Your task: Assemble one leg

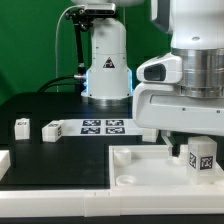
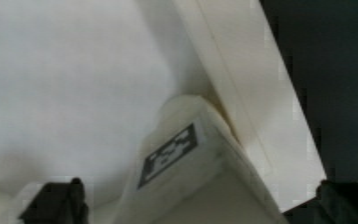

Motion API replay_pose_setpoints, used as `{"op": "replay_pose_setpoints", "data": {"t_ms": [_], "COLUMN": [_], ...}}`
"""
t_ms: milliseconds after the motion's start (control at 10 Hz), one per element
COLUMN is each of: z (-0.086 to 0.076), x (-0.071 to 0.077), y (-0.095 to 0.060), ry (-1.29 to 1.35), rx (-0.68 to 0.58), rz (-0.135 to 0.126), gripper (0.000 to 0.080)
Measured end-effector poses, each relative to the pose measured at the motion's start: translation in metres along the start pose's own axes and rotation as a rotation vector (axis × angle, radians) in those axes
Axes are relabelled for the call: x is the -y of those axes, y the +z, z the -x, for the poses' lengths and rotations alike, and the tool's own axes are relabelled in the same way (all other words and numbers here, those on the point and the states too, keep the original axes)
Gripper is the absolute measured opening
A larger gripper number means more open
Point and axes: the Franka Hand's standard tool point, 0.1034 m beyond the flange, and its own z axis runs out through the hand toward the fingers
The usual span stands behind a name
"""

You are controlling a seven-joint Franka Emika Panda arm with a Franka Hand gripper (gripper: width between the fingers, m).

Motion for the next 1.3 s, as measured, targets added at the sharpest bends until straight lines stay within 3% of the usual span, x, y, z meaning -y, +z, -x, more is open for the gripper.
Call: {"op": "replay_pose_setpoints", "data": {"t_ms": [500, 700, 800, 900, 1000, 1100, 1300], "z": [-0.0018, -0.0019, -0.0020, -0.0020, -0.0018, -0.0019, -0.0017], "x": [-0.0038, -0.0041, -0.0041, -0.0042, -0.0039, -0.0040, -0.0038], "y": [0.0003, 0.0003, 0.0003, 0.0003, 0.0003, 0.0004, 0.0005], "ry": [-0.494, -0.491, -0.491, -0.491, -0.467, -0.438, -0.320], "rx": [-0.008, -0.008, -0.008, -0.008, -0.008, -0.008, -0.009], "rz": [0.029, 0.030, 0.030, 0.030, 0.028, 0.028, 0.026], "gripper": [0.0649, 0.0649, 0.0512, 0.0512, 0.0374, 0.0290, 0.0290]}}
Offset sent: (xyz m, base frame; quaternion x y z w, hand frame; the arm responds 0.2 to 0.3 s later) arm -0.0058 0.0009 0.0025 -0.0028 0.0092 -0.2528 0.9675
